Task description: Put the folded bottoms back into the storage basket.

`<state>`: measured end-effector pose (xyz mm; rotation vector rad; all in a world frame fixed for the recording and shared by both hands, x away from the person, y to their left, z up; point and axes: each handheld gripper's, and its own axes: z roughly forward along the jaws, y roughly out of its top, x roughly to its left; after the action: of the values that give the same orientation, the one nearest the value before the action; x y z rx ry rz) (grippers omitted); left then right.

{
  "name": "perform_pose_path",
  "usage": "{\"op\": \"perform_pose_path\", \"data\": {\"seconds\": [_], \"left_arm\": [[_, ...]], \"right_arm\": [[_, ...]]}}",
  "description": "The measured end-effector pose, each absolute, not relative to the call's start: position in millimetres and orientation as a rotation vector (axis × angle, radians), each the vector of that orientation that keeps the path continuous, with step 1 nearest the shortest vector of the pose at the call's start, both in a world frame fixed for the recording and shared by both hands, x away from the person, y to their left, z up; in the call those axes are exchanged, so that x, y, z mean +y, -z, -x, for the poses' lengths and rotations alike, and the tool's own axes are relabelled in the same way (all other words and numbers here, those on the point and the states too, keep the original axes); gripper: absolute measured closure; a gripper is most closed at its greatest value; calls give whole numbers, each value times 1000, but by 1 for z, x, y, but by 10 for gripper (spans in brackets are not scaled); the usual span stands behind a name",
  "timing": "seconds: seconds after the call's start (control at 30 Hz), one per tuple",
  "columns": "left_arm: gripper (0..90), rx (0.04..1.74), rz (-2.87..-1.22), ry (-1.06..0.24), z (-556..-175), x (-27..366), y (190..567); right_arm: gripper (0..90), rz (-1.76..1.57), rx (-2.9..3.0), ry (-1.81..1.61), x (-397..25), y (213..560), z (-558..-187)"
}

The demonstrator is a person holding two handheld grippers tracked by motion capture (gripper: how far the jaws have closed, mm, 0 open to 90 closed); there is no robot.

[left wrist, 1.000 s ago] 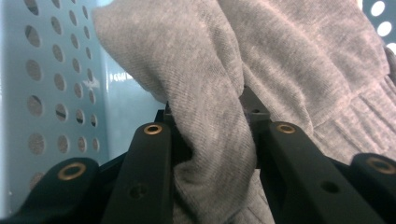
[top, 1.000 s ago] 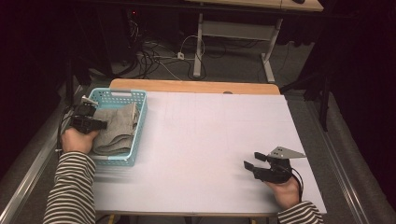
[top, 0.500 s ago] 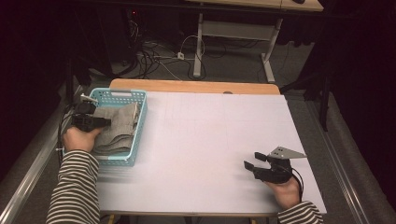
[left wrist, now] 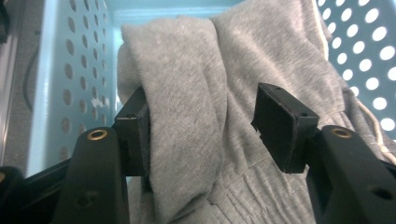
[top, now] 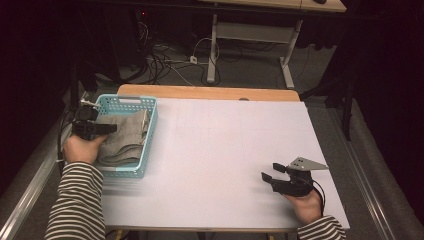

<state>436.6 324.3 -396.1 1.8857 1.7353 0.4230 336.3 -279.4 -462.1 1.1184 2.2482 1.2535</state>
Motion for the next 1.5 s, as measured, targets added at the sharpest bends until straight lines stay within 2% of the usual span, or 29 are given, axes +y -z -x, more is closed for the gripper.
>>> {"op": "perform_pose_path", "data": {"seconds": [0.93,1.5], "left_arm": [[384,1629,-1870,-512,-417,321,372],[384,1546,-1900,-506,-407,310,367]], "right_arm": [[373,-1121,2252,-1252,-279,463,-337],[373,-1125,2244,-1259,-280,462,-335]]}}
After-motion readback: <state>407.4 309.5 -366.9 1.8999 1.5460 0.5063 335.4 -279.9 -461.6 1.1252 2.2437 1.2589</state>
